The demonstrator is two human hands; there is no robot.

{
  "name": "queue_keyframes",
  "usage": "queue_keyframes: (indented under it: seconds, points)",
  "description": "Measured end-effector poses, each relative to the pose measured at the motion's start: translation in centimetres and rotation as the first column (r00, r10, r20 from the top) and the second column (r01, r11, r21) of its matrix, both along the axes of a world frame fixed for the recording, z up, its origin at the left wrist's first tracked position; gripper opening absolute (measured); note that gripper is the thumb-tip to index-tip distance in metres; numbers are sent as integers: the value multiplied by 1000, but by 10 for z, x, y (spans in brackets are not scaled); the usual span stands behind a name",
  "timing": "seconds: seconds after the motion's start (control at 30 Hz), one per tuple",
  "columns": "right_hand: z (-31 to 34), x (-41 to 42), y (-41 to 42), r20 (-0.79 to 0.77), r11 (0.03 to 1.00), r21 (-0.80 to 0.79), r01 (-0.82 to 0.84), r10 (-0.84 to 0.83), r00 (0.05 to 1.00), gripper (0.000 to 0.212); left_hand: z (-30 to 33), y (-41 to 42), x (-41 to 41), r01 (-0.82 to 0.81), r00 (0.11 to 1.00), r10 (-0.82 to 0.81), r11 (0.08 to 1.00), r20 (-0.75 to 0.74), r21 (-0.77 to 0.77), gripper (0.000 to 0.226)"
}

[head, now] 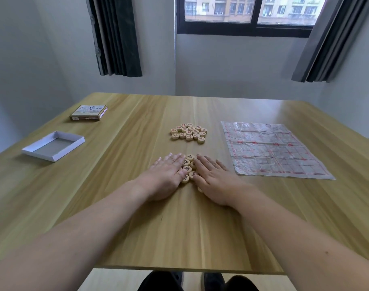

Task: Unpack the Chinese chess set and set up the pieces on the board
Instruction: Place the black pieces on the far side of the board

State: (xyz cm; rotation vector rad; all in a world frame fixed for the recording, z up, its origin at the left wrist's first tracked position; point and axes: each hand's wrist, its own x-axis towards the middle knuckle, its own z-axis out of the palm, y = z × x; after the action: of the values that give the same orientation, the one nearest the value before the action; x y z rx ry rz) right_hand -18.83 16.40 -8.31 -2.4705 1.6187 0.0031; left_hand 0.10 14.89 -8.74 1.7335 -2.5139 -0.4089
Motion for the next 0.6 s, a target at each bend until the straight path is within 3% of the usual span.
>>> queue_keyframes:
  seconds: [0.4, 0.6]
  points:
    - [-2, -27, 29, 63, 999, -1, 44, -43, 997, 60, 10, 11, -19, 111, 990, -108, 993, 87, -33, 60]
    - [-2, -49, 49, 65, 997, 23, 67, -68, 996, 62, 7, 16, -37, 86, 994, -83, 996, 77, -30, 57]
